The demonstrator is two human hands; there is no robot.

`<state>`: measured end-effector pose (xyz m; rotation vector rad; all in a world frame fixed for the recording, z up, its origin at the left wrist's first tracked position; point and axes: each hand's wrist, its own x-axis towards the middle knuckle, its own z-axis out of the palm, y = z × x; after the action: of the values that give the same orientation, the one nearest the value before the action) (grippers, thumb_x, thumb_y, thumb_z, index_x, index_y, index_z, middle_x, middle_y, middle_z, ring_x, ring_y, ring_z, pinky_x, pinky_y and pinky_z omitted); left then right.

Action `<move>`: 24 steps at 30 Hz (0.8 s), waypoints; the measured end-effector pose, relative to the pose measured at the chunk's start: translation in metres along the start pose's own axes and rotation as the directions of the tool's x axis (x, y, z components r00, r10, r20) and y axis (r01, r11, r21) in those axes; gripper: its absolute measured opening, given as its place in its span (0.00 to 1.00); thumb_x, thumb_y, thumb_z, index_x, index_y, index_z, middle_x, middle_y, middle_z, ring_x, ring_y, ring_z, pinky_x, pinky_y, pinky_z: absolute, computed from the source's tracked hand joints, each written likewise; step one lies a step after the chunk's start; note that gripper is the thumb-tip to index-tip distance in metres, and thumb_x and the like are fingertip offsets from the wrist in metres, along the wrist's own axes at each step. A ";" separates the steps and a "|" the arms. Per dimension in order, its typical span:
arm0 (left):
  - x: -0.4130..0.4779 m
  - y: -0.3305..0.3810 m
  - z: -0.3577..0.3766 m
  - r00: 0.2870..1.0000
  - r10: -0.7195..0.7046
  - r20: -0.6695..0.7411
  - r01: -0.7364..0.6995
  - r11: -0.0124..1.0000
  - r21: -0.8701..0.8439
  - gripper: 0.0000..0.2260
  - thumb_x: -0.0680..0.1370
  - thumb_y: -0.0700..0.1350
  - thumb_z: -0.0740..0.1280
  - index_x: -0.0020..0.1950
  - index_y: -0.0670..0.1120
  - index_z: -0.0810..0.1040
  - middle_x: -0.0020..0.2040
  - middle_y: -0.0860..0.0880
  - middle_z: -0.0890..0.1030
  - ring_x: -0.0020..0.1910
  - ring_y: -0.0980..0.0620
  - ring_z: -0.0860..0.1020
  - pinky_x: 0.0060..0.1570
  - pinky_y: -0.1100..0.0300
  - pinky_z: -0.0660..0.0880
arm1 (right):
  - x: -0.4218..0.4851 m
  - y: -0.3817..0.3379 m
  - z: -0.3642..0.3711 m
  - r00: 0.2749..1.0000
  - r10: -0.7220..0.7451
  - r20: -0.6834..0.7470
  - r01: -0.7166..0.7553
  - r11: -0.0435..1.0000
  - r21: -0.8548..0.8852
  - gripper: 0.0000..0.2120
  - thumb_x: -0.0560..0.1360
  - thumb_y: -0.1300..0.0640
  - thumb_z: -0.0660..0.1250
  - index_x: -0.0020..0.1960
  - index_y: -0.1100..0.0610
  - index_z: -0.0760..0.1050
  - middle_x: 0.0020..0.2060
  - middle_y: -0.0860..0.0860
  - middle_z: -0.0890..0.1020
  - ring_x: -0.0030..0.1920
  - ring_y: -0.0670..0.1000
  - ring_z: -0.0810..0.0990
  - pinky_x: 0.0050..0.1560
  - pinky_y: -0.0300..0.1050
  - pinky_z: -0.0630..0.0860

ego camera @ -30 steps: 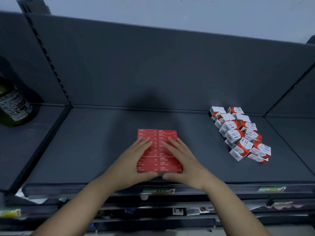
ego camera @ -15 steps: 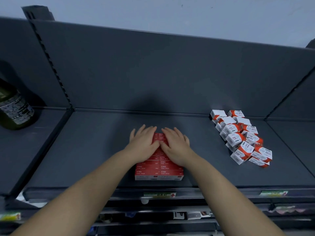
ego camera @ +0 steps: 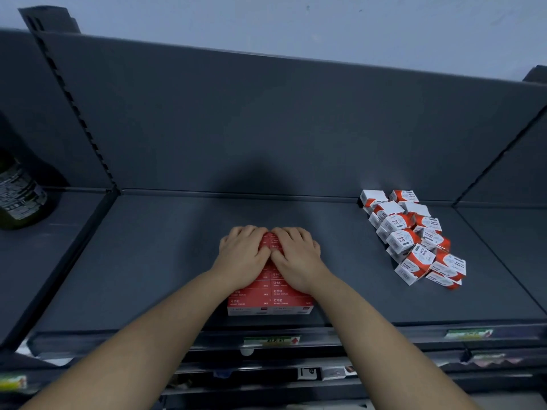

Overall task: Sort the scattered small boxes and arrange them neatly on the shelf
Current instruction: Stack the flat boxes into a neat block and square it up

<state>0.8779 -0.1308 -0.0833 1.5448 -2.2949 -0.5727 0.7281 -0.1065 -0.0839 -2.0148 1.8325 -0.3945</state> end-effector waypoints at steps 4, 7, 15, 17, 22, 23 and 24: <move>0.000 -0.007 -0.005 0.999 0.008 0.033 -0.002 0.985 -0.172 0.24 0.82 0.54 0.50 0.78 0.51 0.60 0.77 0.53 0.61 0.77 0.55 0.55 0.76 0.52 0.50 | -0.005 0.002 -0.011 0.994 0.090 -0.055 -0.058 0.902 0.428 0.20 0.84 0.50 0.52 0.75 0.47 0.63 0.73 0.44 0.65 0.76 0.46 0.57 0.77 0.49 0.51; -0.008 -0.015 -0.014 0.997 -0.080 0.016 0.072 0.769 -0.635 0.28 0.78 0.60 0.50 0.78 0.54 0.59 0.78 0.55 0.59 0.78 0.57 0.53 0.76 0.58 0.51 | -0.019 0.008 -0.013 0.974 0.226 -0.031 -0.126 0.647 0.752 0.22 0.83 0.43 0.53 0.76 0.47 0.64 0.72 0.40 0.66 0.72 0.40 0.63 0.73 0.39 0.56; -0.036 -0.012 -0.013 0.968 -0.242 0.062 0.105 0.171 -0.980 0.15 0.78 0.56 0.53 0.48 0.48 0.74 0.45 0.59 0.82 0.46 0.65 0.80 0.57 0.67 0.74 | -0.040 0.018 -0.002 0.944 0.325 0.057 -0.196 0.413 0.889 0.13 0.83 0.41 0.51 0.52 0.41 0.74 0.42 0.34 0.81 0.41 0.28 0.79 0.40 0.23 0.72; -0.037 -0.005 -0.014 0.972 -0.229 0.049 0.098 0.207 -0.973 0.17 0.79 0.56 0.54 0.38 0.49 0.73 0.33 0.56 0.79 0.34 0.60 0.79 0.41 0.65 0.77 | -0.037 0.015 -0.002 0.949 0.296 0.113 -0.219 0.355 0.909 0.21 0.83 0.41 0.51 0.63 0.50 0.77 0.51 0.43 0.85 0.51 0.39 0.83 0.51 0.34 0.77; -0.039 -0.001 -0.006 0.962 -0.265 0.065 0.117 0.184 -0.976 0.21 0.86 0.47 0.47 0.52 0.42 0.78 0.37 0.53 0.75 0.37 0.57 0.75 0.38 0.65 0.76 | -0.037 0.010 0.005 0.949 0.293 0.114 -0.220 0.361 0.906 0.22 0.84 0.51 0.49 0.78 0.47 0.56 0.56 0.37 0.75 0.54 0.39 0.77 0.49 0.35 0.73; -0.038 -0.004 -0.002 0.958 -0.271 0.092 0.141 0.165 -0.976 0.21 0.86 0.46 0.45 0.67 0.41 0.73 0.44 0.54 0.77 0.42 0.58 0.77 0.42 0.66 0.76 | -0.037 0.011 0.005 0.950 0.290 0.113 -0.220 0.369 0.903 0.22 0.84 0.51 0.48 0.78 0.47 0.56 0.55 0.37 0.75 0.53 0.38 0.77 0.48 0.35 0.73; -0.038 -0.003 -0.003 0.953 -0.278 0.117 0.161 0.141 -0.977 0.22 0.85 0.46 0.43 0.76 0.42 0.63 0.52 0.57 0.77 0.47 0.60 0.77 0.46 0.65 0.74 | -0.036 0.012 0.007 0.951 0.290 0.111 -0.221 0.380 0.898 0.23 0.84 0.52 0.48 0.79 0.47 0.56 0.55 0.37 0.75 0.53 0.38 0.77 0.47 0.35 0.73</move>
<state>0.8960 -0.0967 -0.0841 1.0589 -0.9579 -1.6211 0.7170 -0.0709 -0.0933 -0.9196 1.3846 -1.0904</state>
